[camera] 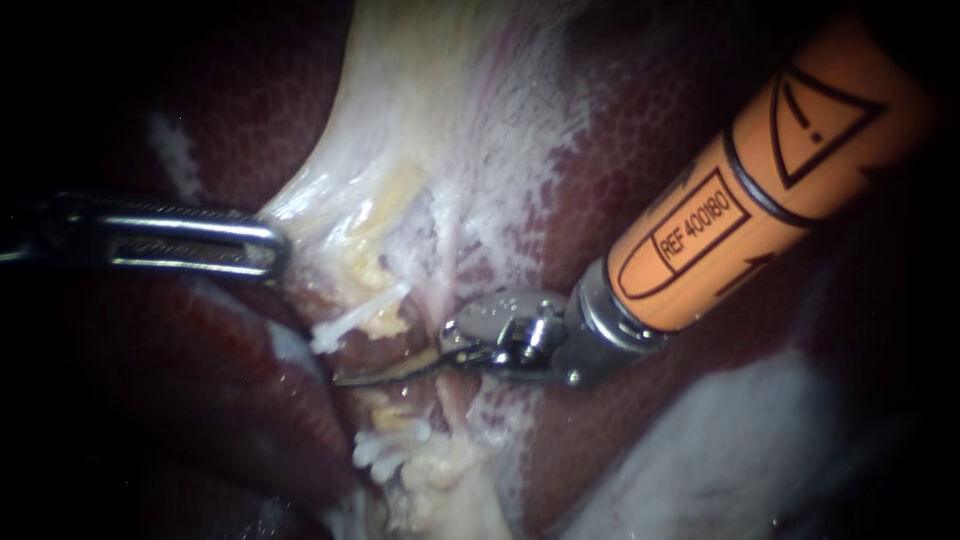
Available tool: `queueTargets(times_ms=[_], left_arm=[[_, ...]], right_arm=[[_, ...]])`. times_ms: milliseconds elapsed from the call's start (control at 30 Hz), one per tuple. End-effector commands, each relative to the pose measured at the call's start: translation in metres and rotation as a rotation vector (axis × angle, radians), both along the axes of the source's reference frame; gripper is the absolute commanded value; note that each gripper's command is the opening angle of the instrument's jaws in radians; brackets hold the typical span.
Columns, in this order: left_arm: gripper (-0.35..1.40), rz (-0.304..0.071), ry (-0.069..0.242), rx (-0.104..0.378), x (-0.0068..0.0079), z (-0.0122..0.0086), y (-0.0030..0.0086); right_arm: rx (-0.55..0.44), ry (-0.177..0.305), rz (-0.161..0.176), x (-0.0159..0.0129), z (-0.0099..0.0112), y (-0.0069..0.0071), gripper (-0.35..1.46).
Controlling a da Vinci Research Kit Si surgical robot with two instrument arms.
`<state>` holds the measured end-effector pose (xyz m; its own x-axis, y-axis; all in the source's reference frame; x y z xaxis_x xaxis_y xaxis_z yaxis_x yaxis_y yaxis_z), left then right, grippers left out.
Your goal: Go back from the cut left tube
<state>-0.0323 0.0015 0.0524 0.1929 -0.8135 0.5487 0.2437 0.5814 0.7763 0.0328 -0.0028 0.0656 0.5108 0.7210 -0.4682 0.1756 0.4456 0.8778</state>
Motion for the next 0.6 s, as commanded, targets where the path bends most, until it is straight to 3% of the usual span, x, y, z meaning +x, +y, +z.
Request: queueTargets(times_ms=[33,367,467,600], left_arm=[[-0.35,0.0,0.0,0.0,0.0,0.0,0.0],[-0.35,0.0,0.001,0.0,0.0,0.0,0.0],[-0.35,0.0,0.001,0.0,0.0,0.0,0.0],[-0.35,0.0,0.001,0.0,0.0,0.0,0.0]], right_arm=[[-0.001,0.0,-0.001,0.0,0.0,0.0,-0.35],[0.044,0.002,0.019,-0.0003,-0.0001,0.0,-0.35],[0.05,0.016,0.029,-0.0004,-0.0001,0.0,0.09],[0.052,0.02,0.032,-0.0004,-0.0001,0.0,0.36]])
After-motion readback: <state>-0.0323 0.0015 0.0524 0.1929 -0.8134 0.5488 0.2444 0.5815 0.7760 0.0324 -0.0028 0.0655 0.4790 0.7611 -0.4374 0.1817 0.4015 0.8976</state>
